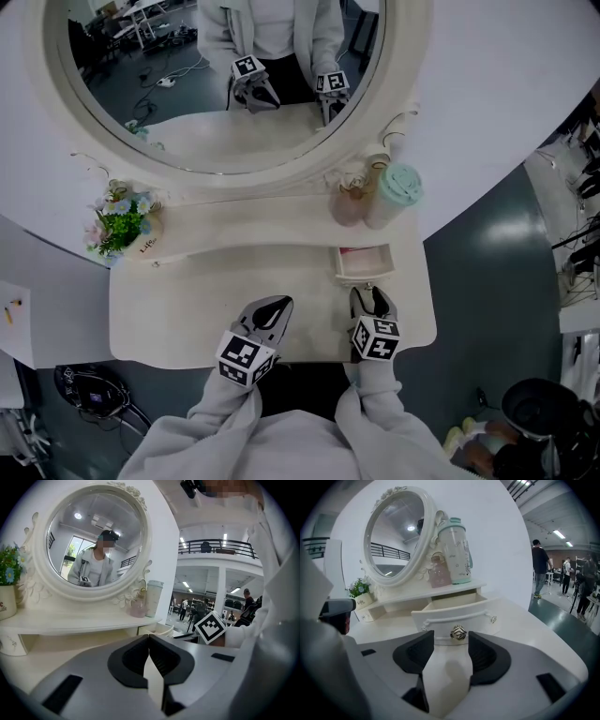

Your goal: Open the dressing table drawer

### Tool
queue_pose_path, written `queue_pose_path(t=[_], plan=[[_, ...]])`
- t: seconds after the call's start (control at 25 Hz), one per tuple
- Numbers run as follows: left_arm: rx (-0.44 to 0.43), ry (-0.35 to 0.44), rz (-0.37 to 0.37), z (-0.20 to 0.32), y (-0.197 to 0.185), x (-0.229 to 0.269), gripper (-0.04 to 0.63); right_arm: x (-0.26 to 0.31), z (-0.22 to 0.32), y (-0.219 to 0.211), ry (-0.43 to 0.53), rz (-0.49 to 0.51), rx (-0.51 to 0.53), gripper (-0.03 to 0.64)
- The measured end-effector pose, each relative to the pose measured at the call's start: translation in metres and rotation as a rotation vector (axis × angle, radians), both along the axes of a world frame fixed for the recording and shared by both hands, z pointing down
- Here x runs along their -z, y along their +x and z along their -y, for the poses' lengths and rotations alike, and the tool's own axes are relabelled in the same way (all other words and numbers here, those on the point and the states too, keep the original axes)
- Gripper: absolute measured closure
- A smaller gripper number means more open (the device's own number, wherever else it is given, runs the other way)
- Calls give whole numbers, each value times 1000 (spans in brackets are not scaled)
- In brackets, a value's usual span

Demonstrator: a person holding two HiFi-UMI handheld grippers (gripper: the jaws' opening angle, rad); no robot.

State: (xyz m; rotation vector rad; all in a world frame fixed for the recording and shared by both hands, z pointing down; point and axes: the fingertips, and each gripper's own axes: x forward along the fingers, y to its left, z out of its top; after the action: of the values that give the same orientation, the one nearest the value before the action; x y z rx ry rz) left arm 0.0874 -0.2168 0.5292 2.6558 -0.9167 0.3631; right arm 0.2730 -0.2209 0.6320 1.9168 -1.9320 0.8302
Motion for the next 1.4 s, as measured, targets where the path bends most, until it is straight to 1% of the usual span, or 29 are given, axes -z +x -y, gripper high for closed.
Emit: queue_pose_path(t=[0.24, 0.36, 0.6, 0.72, 0.92, 1.12, 1.24, 1.28, 1.4], plan=[[-16, 20, -16, -6, -10, 7, 578, 19, -15, -10, 43, 30, -25, 356], [-30, 28, -23, -13, -16, 10, 578, 28, -26, -19, 62, 40, -31, 351], [-56, 41, -34, -29, -32, 15, 578, 46, -49, -34, 103, 19, -63, 347], [-59, 47, -41, -36, -43, 17, 578, 55, -58, -45, 123, 38, -77, 347], [-54, 51, -72, -45, -61, 25, 578, 81, -69, -62, 185, 48, -79, 347], [-42, 77, -82, -51, -80, 36, 578, 110, -83, -75, 259, 51, -92, 347], [-37, 89, -85, -52, -88, 41, 578, 126, -91, -75, 303, 12, -116, 350], [-34, 91, -87, -53, -89, 42, 578, 131, -94, -73, 317, -21, -125, 362], [-32, 100, -93, -53, -92, 47, 578, 148, -104, -68, 358, -138, -153, 430]])
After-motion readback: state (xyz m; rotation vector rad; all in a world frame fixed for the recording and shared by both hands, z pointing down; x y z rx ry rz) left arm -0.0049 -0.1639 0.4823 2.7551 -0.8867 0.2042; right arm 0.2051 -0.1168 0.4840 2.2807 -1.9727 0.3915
